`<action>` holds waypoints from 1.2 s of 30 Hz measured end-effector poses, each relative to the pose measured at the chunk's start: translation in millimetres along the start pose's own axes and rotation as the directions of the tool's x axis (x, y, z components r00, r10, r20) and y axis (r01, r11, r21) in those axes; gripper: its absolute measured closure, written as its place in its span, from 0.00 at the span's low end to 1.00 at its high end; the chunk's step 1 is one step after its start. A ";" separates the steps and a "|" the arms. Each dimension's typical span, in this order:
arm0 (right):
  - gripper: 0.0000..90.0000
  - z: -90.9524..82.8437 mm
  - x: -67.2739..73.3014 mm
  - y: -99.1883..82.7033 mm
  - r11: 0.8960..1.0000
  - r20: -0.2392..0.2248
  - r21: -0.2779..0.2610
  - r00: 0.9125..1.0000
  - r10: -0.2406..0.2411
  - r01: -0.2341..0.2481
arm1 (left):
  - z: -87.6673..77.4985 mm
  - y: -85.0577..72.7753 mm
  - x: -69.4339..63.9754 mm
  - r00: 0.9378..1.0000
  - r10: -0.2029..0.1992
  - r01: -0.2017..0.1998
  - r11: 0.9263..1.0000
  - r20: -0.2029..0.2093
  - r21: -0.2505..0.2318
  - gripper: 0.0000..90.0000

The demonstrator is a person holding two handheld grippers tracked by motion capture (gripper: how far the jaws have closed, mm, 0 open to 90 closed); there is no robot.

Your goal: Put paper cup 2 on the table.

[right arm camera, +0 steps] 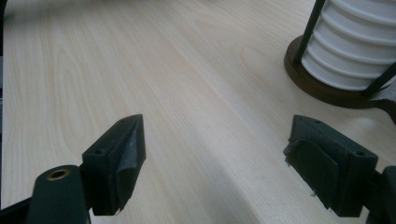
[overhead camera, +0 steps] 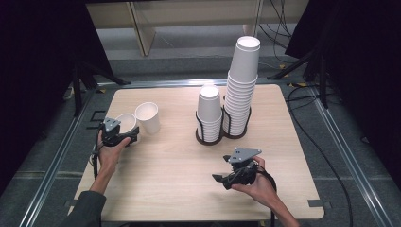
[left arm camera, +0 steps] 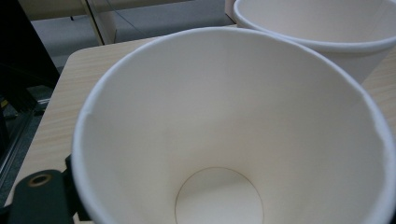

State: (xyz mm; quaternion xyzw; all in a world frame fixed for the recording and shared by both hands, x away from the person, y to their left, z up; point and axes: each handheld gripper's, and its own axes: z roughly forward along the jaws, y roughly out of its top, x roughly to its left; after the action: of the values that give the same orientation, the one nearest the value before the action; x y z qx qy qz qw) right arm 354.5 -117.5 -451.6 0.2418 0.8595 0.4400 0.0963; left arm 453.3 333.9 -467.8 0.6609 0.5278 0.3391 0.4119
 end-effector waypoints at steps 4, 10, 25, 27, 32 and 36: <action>0.23 -0.2 -0.1 0.0 1.000 0.000 -0.002 1.000 0.000 0.000 | -0.1 -2.1 0.6 1.000 -0.011 0.011 1.000 -0.006 -0.015 0.13; 0.23 -0.2 0.0 0.0 1.000 0.001 -0.003 1.000 -0.001 0.001 | 1.5 -3.2 -1.6 1.000 -0.004 0.004 1.000 0.004 -0.025 0.13; 0.22 0.3 0.9 0.0 1.000 -0.001 -0.004 1.000 -0.017 0.017 | 0.8 -9.6 2.3 0.999 -0.031 0.033 0.998 0.043 -0.048 0.13; 0.22 0.4 0.8 0.0 1.000 0.000 -0.004 1.000 -0.019 0.019 | 1.2 -10.2 3.1 0.998 -0.037 0.040 0.998 0.052 -0.057 0.14; 0.22 0.9 1.4 -0.2 1.000 -0.008 -0.001 1.000 -0.010 0.010 | 0.2 -12.9 2.9 0.998 -0.027 0.029 0.999 0.048 -0.040 0.14; 0.22 0.8 1.4 -0.3 1.000 -0.008 -0.001 1.000 -0.009 0.009 | -1.2 -13.9 2.7 0.998 -0.047 0.049 0.998 0.049 -0.031 0.15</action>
State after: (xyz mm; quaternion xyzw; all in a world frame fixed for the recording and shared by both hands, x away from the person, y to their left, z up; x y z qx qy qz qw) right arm 353.5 -116.4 -452.3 0.2363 0.8606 0.4411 0.0949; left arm 447.0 338.2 -479.8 0.6493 0.5280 0.3215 0.4431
